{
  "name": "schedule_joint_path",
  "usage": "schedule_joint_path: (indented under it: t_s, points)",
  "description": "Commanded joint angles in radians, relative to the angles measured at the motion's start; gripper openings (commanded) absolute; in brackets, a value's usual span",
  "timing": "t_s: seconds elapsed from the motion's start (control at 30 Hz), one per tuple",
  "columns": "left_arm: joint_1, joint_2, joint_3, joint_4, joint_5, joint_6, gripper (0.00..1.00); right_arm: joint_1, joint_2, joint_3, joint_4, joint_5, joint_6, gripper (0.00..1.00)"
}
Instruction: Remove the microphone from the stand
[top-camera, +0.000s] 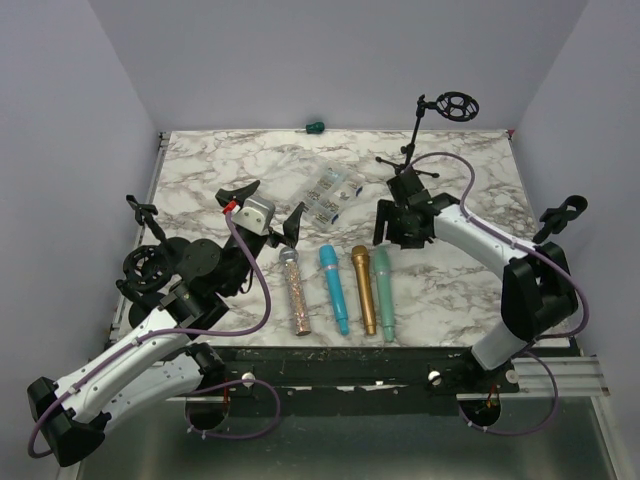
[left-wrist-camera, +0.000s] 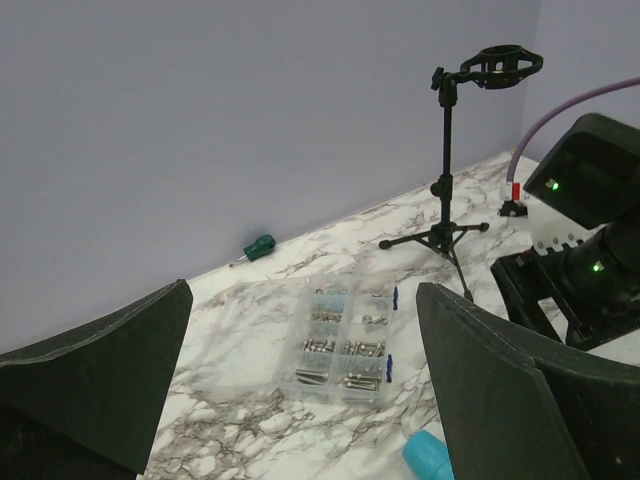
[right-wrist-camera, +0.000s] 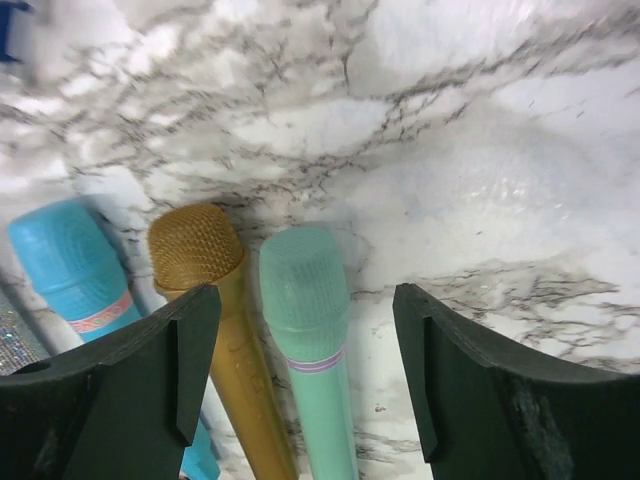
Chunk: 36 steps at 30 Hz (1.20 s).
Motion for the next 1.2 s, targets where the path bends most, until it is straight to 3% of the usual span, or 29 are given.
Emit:
schedule_joint_path:
  t_s: [0.0, 0.27, 0.47, 0.63, 0.77, 0.87, 1.0, 1.17]
  points:
    - [-0.004, -0.008, 0.032, -0.008, 0.021, -0.012, 0.98, 0.007, -0.106, 0.095, -0.055, 0.158, -0.029, 0.79]
    - [-0.003, -0.011, 0.032, -0.008, 0.021, -0.013, 0.99, -0.016, -0.277, 0.156, 0.094, 0.266, 0.029, 0.80]
    - [-0.003, -0.020, 0.032, -0.009, 0.021, -0.012, 0.99, -0.072, -0.326, 0.066, 0.391, 0.183, 0.214, 0.79]
    - [-0.003, -0.025, 0.030, -0.006, 0.014, -0.003, 0.98, -0.084, -0.326, -0.084, 0.692, 0.274, 0.418, 0.79]
    - [-0.003, -0.029, 0.029, -0.002, 0.010, 0.004, 0.98, -0.124, -0.233, -0.106, 0.834, 0.260, 0.447, 0.83]
    - [-0.003, -0.037, 0.027, 0.001, 0.009, 0.004, 0.98, -0.146, -0.097, -0.040, 0.880, 0.170, 0.356, 0.84]
    - [-0.003, -0.047, 0.026, 0.004, 0.005, 0.010, 0.99, -0.161, 0.078, 0.055, 0.901, -0.035, 0.242, 0.73]
    - [-0.004, -0.052, 0.024, 0.007, 0.003, 0.013, 0.98, -0.162, 0.238, 0.089, 0.909, -0.102, 0.193, 0.72]
